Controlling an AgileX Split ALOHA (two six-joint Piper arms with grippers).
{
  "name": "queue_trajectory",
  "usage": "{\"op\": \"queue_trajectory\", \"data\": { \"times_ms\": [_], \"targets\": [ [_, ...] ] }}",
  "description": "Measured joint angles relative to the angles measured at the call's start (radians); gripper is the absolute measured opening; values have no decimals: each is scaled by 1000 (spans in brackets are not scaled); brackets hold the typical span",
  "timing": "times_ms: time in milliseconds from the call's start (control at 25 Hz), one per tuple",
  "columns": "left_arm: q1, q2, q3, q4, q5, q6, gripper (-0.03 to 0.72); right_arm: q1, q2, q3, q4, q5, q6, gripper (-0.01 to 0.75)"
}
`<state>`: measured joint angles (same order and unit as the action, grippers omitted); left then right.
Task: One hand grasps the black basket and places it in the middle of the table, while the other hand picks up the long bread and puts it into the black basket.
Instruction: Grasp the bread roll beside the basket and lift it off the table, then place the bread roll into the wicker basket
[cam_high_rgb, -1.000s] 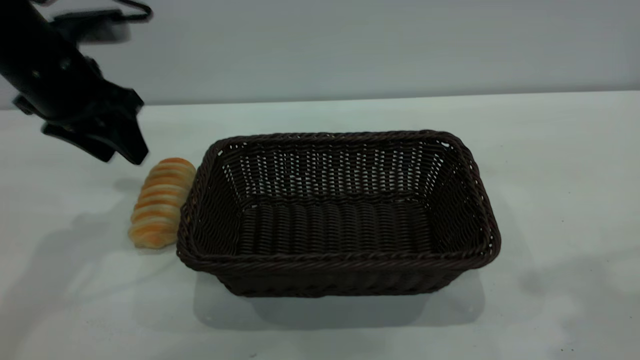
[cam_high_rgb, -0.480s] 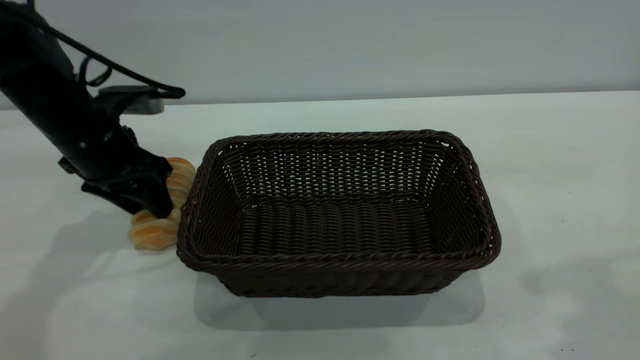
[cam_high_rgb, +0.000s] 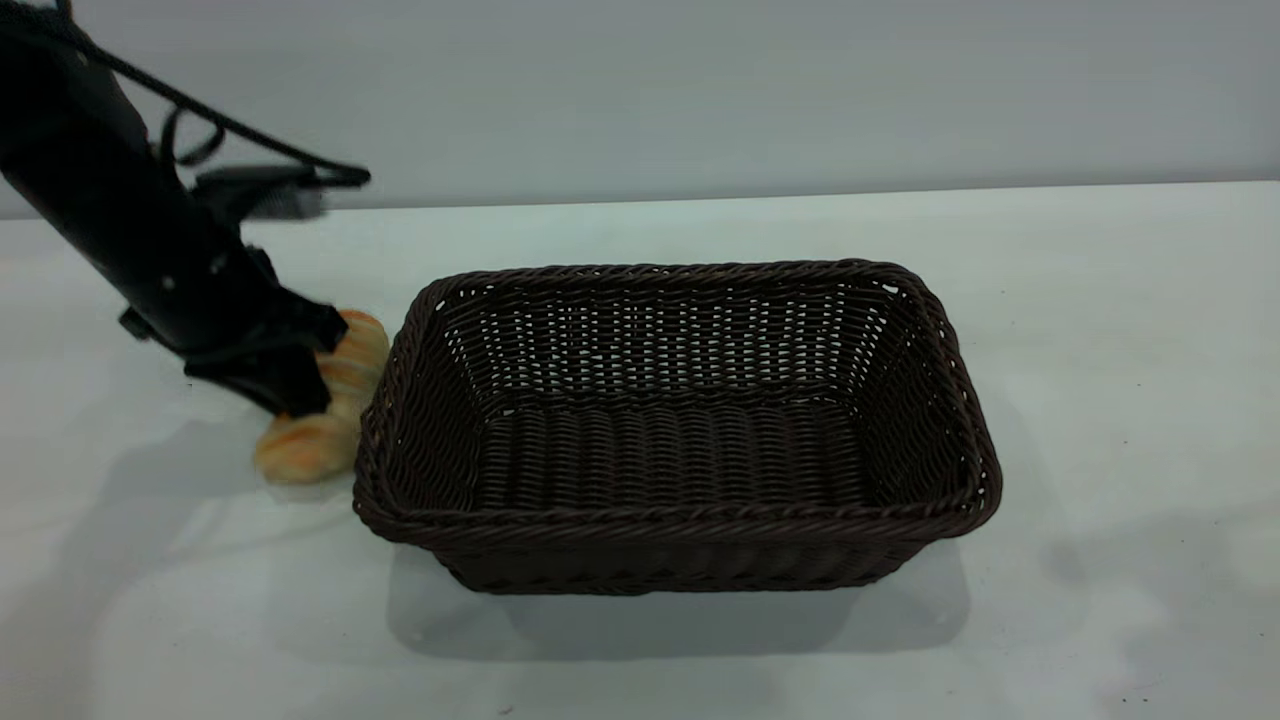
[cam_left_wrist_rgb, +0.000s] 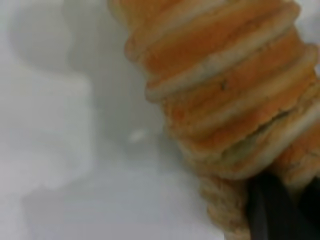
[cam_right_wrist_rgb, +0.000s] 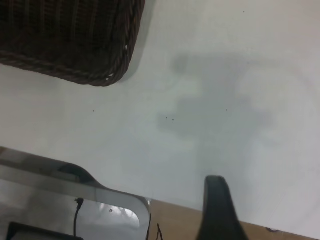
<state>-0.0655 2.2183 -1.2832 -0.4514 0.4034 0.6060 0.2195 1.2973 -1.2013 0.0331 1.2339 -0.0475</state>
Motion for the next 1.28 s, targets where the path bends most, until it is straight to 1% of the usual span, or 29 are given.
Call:
{"op": "queue_trajectory", "data": {
  "times_ms": [160,280,440,520,680,760,960,1080,1120,1240,1280],
  "targets": [
    [0,-132,0,-1,5,-26,59,0,0,0,0,0,5,512],
    [-10,-237,0,-8,56,-35,55,0,0,0,0,0,10,512],
    [-41,-347,0,-18,134,-29,55,0,0,0,0,0,12,512],
    [-69,-371,0,-18,162,-29,55,0,0,0,0,0,12,512],
    [-158,-345,0,-21,196,-25,55,0,0,0,0,0,12,512],
    [-205,-318,0,-34,203,-25,55,0,0,0,0,0,12,512],
    [-291,-254,0,-89,197,-25,60,0,0,0,-1,0,12,512],
    [-323,-227,0,-90,192,-22,89,0,0,0,-1,0,12,512],
    [-328,-221,0,-90,191,-22,109,0,0,0,-1,0,12,512],
    [-333,-218,0,-90,192,-22,206,0,0,0,-1,0,12,512],
    [-333,-218,0,-90,193,-22,254,0,0,0,-1,0,12,512]
  ]
}}
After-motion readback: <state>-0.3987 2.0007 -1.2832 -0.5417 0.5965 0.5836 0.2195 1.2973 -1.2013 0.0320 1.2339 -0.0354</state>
